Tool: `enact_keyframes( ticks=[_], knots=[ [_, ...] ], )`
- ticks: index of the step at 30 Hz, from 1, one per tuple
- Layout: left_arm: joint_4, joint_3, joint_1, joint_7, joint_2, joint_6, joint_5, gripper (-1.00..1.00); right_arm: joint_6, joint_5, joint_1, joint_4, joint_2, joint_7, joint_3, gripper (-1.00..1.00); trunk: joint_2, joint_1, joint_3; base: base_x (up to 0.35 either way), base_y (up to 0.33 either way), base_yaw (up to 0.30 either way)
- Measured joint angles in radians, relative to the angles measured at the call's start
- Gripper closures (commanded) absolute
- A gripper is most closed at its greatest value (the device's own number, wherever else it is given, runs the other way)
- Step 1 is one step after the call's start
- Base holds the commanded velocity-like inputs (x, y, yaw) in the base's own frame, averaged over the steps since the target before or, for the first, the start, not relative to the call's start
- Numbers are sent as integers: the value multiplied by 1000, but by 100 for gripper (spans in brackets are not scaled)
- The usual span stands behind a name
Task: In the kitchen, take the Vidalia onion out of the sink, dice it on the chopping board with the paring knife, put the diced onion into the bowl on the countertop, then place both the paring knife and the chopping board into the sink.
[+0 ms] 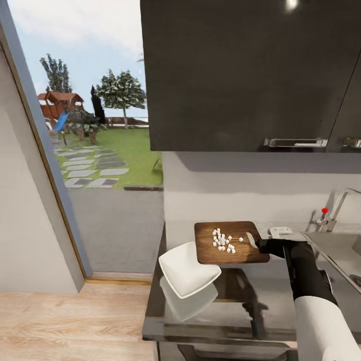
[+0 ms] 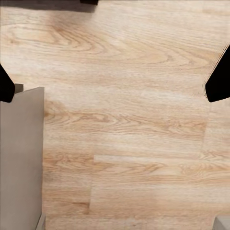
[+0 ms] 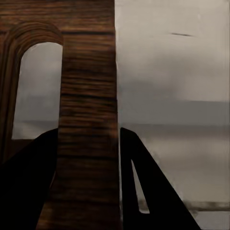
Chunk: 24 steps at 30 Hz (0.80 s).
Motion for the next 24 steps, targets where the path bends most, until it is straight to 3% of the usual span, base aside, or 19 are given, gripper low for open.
enact_keyframes(
  ticks=[7, 22, 24],
  knots=[
    [0, 0, 0, -1, 0, 0, 0, -100, 0, -1, 0, 0, -1, 0, 0, 100, 0, 0, 11, 0, 224, 0],
    [0, 0, 0, 0, 0, 0, 0, -100, 2, 1, 0, -2, -8, -3, 0, 100, 0, 0, 18, 0, 6, 0],
    [0, 0, 0, 0, 0, 0, 0, -100, 3, 10, 0, -2, -11, -3, 16, 100, 0, 0, 18, 0, 0, 0]
  ],
)
